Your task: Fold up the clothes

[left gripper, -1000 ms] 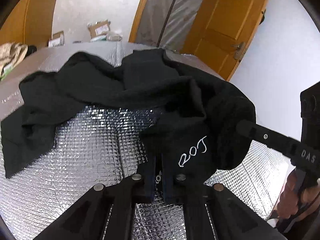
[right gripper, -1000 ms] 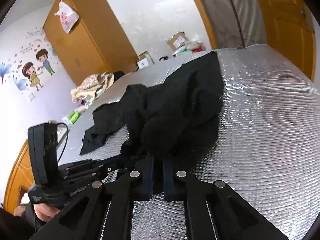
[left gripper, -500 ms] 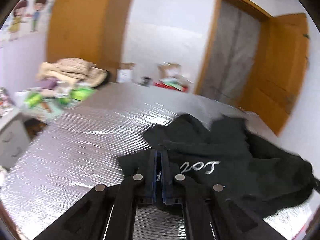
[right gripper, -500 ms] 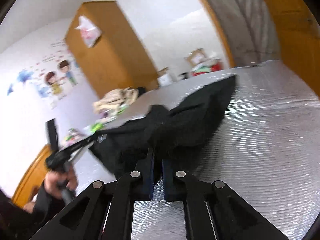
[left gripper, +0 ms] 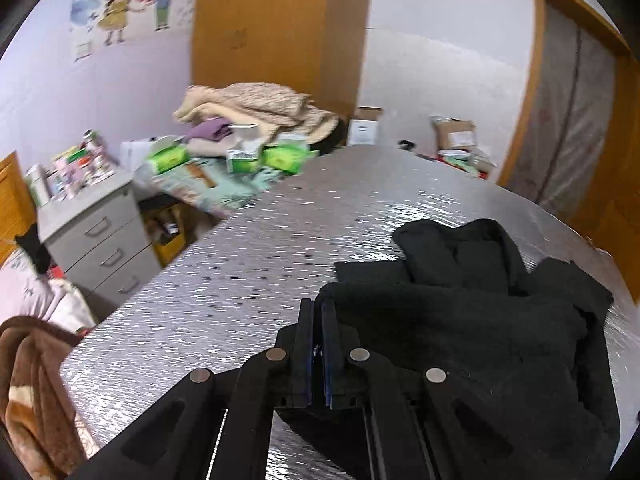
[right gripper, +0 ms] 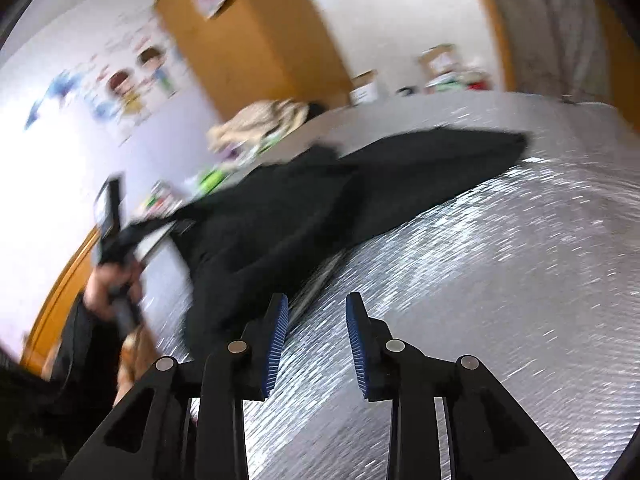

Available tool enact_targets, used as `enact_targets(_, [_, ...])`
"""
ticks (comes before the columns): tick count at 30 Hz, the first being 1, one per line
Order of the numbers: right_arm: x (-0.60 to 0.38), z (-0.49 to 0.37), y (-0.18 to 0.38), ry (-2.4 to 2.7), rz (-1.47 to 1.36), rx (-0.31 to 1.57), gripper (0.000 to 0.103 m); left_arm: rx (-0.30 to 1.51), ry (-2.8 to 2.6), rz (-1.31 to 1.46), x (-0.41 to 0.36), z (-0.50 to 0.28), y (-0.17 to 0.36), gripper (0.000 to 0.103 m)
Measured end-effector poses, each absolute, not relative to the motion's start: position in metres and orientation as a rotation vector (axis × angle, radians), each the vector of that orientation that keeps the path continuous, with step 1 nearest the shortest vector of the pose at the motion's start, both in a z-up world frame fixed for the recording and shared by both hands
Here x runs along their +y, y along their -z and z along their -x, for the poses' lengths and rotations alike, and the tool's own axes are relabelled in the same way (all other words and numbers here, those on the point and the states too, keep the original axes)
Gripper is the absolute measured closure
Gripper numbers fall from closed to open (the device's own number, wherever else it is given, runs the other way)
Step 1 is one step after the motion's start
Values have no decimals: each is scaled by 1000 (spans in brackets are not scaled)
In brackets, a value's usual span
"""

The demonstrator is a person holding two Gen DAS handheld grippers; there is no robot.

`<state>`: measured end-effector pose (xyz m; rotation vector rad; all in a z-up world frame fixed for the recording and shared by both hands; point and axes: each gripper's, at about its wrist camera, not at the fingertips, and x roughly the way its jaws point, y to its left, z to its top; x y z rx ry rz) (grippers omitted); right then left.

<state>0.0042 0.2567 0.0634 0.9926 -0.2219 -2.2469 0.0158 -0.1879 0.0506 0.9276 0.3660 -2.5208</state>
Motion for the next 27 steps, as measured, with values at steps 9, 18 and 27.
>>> enact_targets(9, [218, 59, -67, 2299, -993, -142, 68, 433, 2544, -873, -194, -37, -59, 97])
enact_targets(18, [184, 132, -48, 2346, -1081, -100, 68, 451, 2672, -934, -167, -42, -54, 97])
enact_targets(27, [196, 174, -48, 2444, -1108, -170, 68, 415, 2748, -1160, -115, -17, -17, 97])
